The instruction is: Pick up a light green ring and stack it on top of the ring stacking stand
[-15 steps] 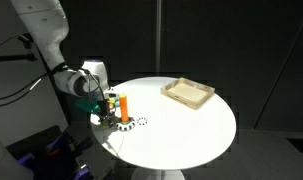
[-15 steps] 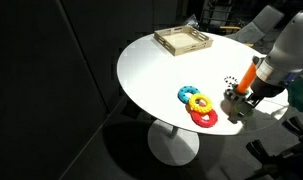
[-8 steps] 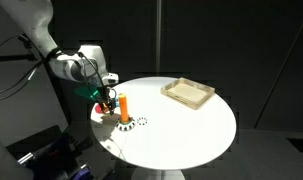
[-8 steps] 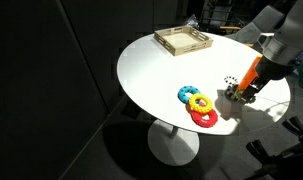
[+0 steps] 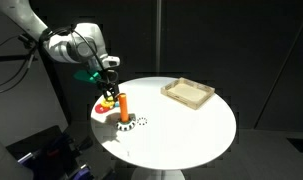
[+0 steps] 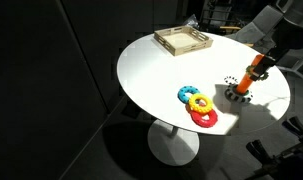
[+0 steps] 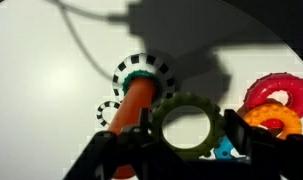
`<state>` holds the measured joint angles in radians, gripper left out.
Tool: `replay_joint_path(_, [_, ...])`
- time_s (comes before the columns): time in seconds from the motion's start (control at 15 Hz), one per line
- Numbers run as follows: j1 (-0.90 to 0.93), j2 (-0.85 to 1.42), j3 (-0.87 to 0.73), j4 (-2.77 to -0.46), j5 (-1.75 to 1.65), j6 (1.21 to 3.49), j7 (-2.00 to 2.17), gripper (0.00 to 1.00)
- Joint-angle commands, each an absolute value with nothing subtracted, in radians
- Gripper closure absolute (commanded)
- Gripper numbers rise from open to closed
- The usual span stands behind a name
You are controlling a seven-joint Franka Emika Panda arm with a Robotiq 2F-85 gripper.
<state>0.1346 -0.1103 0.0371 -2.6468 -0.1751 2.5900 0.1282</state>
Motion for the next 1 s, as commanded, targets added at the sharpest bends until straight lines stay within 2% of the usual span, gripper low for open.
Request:
replay_joint_path(0.0, [0.093,-0.182,0.06,-2.623,-0.202,2.519,0.119,0.51])
replay_joint_path(0.93, [-0.003,-0.211,0.051,-2.61,-0.255,2.497,0.117,0.51])
